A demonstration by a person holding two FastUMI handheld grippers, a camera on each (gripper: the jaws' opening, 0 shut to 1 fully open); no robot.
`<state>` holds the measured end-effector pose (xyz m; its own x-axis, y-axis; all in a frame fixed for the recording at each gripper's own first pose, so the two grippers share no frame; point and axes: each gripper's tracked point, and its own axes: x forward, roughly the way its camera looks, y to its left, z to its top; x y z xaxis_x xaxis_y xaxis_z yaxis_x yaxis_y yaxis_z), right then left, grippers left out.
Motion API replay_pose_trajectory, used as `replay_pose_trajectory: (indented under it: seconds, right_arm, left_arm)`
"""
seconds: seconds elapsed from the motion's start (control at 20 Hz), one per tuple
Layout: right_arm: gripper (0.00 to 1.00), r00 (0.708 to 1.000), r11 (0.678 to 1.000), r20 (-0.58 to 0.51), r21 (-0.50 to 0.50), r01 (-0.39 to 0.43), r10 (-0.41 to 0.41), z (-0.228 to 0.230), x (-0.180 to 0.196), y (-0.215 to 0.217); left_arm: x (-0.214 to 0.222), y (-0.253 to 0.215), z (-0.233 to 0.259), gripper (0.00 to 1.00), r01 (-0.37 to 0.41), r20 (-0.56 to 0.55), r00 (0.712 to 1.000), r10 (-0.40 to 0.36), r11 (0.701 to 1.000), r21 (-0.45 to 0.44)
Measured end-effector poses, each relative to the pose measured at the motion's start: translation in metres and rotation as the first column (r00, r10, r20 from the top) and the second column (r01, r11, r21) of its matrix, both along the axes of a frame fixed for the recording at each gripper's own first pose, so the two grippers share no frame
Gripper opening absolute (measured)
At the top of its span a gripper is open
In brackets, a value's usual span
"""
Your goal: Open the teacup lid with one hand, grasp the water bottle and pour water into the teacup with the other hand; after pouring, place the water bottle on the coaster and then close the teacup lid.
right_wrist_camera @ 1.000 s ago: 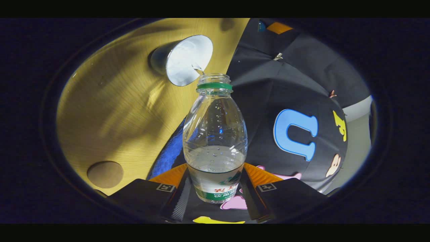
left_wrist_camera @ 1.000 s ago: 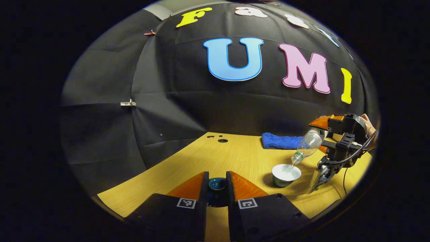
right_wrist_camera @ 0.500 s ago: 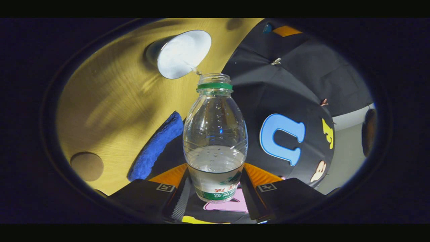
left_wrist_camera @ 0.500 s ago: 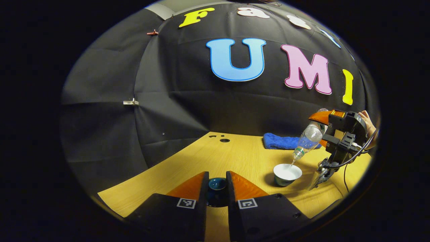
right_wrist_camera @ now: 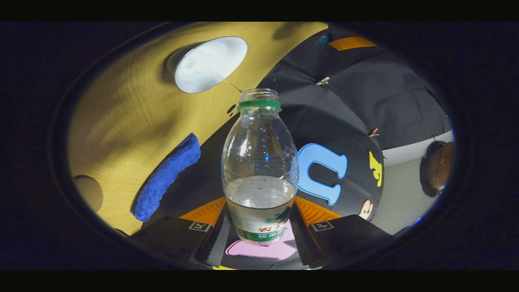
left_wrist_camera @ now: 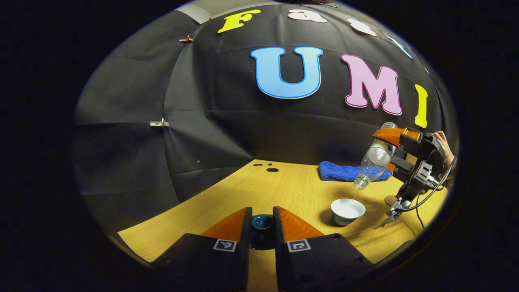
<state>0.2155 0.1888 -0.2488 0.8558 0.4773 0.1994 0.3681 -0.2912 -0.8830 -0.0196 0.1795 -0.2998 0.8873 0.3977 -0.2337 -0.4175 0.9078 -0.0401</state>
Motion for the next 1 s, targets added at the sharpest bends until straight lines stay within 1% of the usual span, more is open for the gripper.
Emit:
replay_pose_trajectory:
  seconds: [0.1, 0.15, 0.25, 0.35, 0.4, 0.45, 0.55, 0.6, 0.65, 0.7, 0.75, 0.8, 0.85, 0.9, 0.95, 1.0]
  right_arm:
    - [0.74, 1.000, 1.000, -0.008, 0.002, -0.006, 0.006, 0.002, 0.001, 0.000]
    - [0.74, 0.999, 1.000, -0.035, 0.018, -0.005, 0.005, -0.001, 0.003, -0.001]
    - [0.73, 0.987, 0.995, -0.162, 0.099, 0.019, -0.003, -0.016, 0.008, -0.005]
    - [0.73, 0.963, 0.976, -0.270, 0.210, 0.056, 0.002, -0.027, 0.006, -0.009]
    - [0.75, 0.946, 0.958, -0.325, 0.274, 0.083, 0.011, -0.032, 0.004, -0.010]
    - [0.74, 0.909, 0.923, -0.416, 0.360, 0.136, 0.028, -0.042, 0.004, -0.013]
    - [0.74, 0.841, 0.851, -0.535, 0.475, 0.223, 0.078, -0.051, 0.001, -0.013]
    - [0.73, 0.809, 0.809, -0.577, 0.525, 0.263, 0.112, -0.054, -0.001, -0.013]
    - [0.74, 0.772, 0.760, -0.614, 0.576, 0.300, 0.161, -0.057, -0.006, -0.011]
    - [0.74, 0.733, 0.703, -0.643, 0.627, 0.337, 0.223, -0.058, -0.013, -0.006]
    - [0.74, 0.687, 0.639, -0.663, 0.673, 0.374, 0.297, -0.058, -0.020, -0.002]
    - [0.74, 0.628, 0.535, -0.664, 0.729, 0.426, 0.405, -0.053, -0.028, 0.001]
    - [0.74, 0.600, 0.451, -0.645, 0.763, 0.464, 0.474, -0.053, -0.030, -0.002]
    - [0.74, 0.580, 0.361, -0.614, 0.787, 0.501, 0.535, -0.046, -0.035, -0.008]
    - [0.75, 0.565, 0.245, -0.564, 0.804, 0.541, 0.602, -0.038, -0.037, -0.018]
    - [0.75, 0.565, 0.160, -0.522, 0.809, 0.566, 0.639, -0.035, -0.030, -0.025]
  left_arm:
    - [0.001, 0.000, 0.000, 0.27, 0.000, 0.000, 1.000, 0.000, 1.000, -0.002]
    - [0.002, 0.000, 0.001, 0.27, -0.002, 0.000, 1.000, 0.002, 1.000, -0.004]
    - [0.002, 0.000, 0.001, 0.27, -0.004, 0.003, 1.000, 0.004, 1.000, -0.009]
    - [0.004, -0.001, 0.001, 0.27, -0.004, 0.002, 1.000, 0.004, 1.000, -0.009]
    - [0.004, -0.002, 0.001, 0.27, -0.003, 0.001, 1.000, 0.003, 1.000, -0.006]
    - [0.004, -0.003, 0.001, 0.27, 0.000, 0.001, 1.000, 0.000, 1.000, -0.004]
    - [0.007, -0.006, 0.002, 0.27, 0.006, -0.001, 1.000, -0.006, 1.000, -0.001]
    - [0.009, -0.007, 0.003, 0.27, 0.010, -0.002, 1.000, -0.010, 1.000, 0.001]
    - [0.010, -0.010, 0.004, 0.27, 0.016, -0.002, 1.000, -0.016, 1.000, 0.002]
    - [0.012, -0.012, 0.005, 0.27, 0.022, -0.001, 1.000, -0.022, 1.000, 0.005]
    - [0.015, -0.014, 0.006, 0.27, 0.027, -0.001, 1.000, -0.027, 1.000, 0.008]
    - [0.019, -0.018, 0.008, 0.27, 0.034, 0.000, 0.999, -0.034, 0.999, 0.011]
    - [0.023, -0.022, 0.009, 0.27, 0.043, 0.004, 0.999, -0.043, 0.999, 0.009]
    - [0.027, -0.026, 0.012, 0.31, 0.051, 0.008, 0.999, -0.051, 0.999, 0.005]
    - [0.032, -0.031, 0.013, 0.30, 0.063, 0.013, 0.998, -0.063, 0.998, 0.002]
    - [0.038, -0.035, 0.013, 0.31, 0.073, 0.013, 0.997, -0.073, 0.997, 0.001]
